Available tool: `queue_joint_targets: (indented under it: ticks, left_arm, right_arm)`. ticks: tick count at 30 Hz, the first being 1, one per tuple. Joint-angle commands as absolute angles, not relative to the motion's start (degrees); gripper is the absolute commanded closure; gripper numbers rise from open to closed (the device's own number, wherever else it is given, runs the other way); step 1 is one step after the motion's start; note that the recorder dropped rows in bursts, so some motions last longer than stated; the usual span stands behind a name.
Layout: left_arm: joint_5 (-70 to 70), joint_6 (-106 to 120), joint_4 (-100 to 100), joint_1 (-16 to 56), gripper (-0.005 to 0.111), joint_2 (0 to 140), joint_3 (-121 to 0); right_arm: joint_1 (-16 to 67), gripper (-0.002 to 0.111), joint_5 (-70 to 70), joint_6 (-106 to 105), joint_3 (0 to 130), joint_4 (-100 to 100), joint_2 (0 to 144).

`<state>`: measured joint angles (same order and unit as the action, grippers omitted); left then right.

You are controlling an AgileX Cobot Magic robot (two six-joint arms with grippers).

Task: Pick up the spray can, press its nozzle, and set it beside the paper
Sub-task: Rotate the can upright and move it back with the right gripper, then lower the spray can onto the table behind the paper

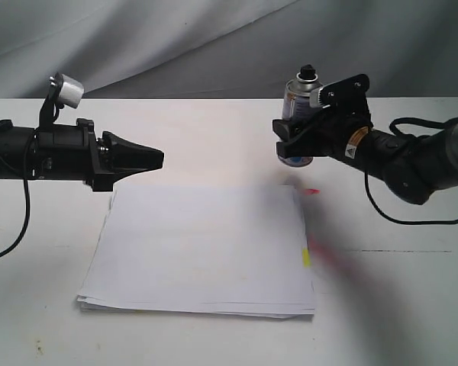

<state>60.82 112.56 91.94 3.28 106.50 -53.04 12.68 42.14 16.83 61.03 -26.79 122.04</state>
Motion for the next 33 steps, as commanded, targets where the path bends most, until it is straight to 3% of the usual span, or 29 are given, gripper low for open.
queue_joint_targets:
  ticks: [1,33]
  left_arm:
    - [61.3,114.2,92.7,3.4,0.107,105.9,-52.9]
    - [61.3,115.6,92.9,3.4,0.107,105.9,-52.9]
  right_arm:
    - [12.4,0.108,47.3,15.0,61.5,-24.8,123.4]
    - [12.5,0.108,45.6,11.5,61.5,-22.3,126.4]
